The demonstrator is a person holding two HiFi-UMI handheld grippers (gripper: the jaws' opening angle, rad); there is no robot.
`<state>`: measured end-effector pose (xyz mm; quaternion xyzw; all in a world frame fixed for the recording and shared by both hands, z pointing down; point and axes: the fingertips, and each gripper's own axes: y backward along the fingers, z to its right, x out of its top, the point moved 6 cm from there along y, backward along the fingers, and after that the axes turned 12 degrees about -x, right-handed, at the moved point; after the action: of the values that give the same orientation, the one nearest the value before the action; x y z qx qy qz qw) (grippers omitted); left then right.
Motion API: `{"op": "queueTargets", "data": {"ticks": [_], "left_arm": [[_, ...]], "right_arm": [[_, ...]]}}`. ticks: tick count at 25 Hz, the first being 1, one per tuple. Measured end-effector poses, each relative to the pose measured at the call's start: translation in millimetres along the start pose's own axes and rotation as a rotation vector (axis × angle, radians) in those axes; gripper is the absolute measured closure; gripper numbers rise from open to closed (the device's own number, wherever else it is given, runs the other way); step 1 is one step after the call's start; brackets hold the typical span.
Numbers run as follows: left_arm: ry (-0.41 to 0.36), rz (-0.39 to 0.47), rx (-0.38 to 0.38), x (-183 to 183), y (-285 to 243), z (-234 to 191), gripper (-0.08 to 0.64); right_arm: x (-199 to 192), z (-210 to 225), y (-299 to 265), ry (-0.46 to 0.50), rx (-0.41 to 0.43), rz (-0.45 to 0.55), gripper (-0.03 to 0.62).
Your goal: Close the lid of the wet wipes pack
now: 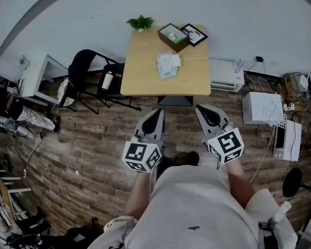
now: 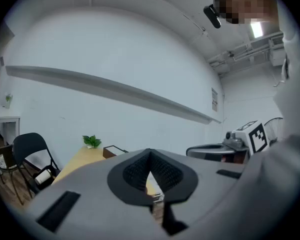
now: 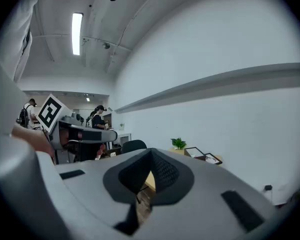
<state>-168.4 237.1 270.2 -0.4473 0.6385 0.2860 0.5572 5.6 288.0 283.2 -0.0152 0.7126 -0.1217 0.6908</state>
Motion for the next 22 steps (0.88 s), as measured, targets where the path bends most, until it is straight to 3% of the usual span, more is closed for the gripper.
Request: {"op": "queueTargets", "data": {"ticks": [22], "left_arm": [[-0.028, -0.050, -0.041, -20.2, -24.5, 57.3, 0.555]], "right_arm": [[-16.1, 23.6, 38.0, -0.052, 0.006, -0.009, 0.595]]}}
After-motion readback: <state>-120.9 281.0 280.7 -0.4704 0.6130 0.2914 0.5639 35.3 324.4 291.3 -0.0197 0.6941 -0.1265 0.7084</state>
